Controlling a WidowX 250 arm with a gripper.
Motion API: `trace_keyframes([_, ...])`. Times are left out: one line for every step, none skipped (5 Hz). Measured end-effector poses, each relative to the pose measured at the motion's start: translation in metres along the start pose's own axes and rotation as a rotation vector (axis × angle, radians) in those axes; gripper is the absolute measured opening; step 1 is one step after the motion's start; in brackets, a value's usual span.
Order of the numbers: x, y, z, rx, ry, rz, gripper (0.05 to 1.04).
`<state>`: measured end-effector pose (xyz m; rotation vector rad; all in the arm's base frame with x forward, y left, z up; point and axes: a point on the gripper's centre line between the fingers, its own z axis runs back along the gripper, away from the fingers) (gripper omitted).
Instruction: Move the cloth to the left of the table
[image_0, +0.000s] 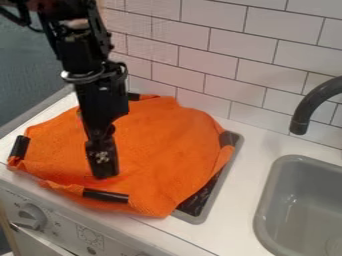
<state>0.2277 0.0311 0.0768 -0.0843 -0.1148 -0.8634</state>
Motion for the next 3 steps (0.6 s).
trace_keyframes([0.011, 0.007, 0.010, 0.010, -0.041, 0.012, 0.999])
trace_keyframes([0.022, 0.018, 0.024, 0.043, -0.083, 0.014, 0.999])
trace_keyframes([0.027, 0.027, 0.023, 0.144, -0.039, -0.022, 0.999])
